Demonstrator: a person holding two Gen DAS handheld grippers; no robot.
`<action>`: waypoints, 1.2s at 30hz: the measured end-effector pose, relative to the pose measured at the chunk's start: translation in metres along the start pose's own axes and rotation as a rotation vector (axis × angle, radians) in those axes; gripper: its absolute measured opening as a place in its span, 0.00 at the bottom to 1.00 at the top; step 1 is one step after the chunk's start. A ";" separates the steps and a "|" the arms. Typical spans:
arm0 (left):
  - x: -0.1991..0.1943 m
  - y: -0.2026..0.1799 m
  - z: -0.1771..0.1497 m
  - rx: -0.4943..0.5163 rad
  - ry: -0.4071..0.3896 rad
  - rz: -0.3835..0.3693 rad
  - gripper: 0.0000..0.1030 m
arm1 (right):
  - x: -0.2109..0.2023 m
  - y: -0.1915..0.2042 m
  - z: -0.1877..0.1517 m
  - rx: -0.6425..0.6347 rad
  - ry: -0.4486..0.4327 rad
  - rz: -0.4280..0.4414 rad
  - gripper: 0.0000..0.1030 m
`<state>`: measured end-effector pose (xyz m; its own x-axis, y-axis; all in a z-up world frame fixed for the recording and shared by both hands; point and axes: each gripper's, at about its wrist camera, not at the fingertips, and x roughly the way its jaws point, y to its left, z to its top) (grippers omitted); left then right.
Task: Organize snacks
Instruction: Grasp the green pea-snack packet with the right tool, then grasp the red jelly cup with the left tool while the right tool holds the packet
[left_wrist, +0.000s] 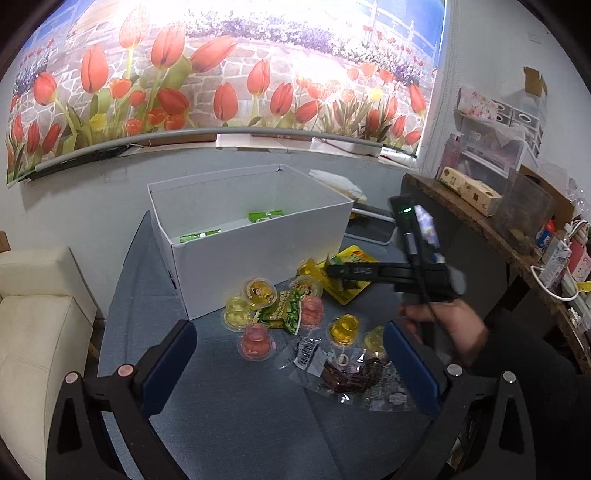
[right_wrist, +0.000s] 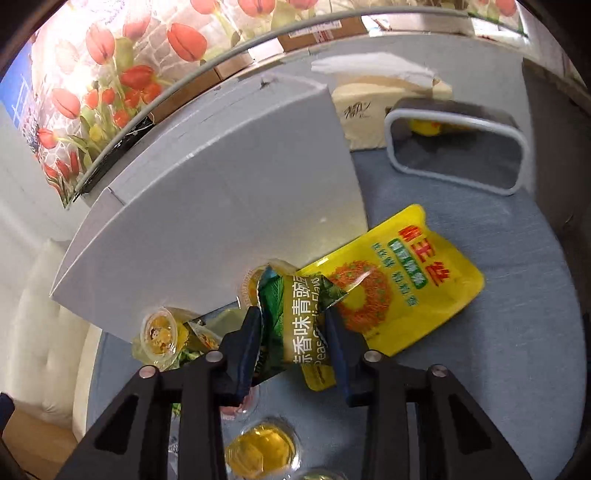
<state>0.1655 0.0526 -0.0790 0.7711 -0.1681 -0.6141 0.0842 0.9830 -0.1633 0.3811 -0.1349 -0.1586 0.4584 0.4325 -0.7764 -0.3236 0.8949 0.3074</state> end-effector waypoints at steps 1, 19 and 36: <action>0.003 0.000 0.000 0.003 0.002 0.000 1.00 | -0.005 0.002 -0.002 -0.015 -0.006 -0.004 0.37; 0.145 0.036 -0.026 -0.027 0.250 0.108 0.62 | -0.167 0.037 -0.066 -0.119 -0.209 0.065 0.37; 0.081 0.020 -0.010 -0.013 0.119 0.013 0.35 | -0.159 0.051 -0.083 -0.138 -0.167 0.097 0.37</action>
<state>0.2234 0.0576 -0.1403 0.6915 -0.1634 -0.7036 0.0656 0.9843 -0.1641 0.2226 -0.1676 -0.0652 0.5464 0.5386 -0.6414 -0.4782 0.8293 0.2891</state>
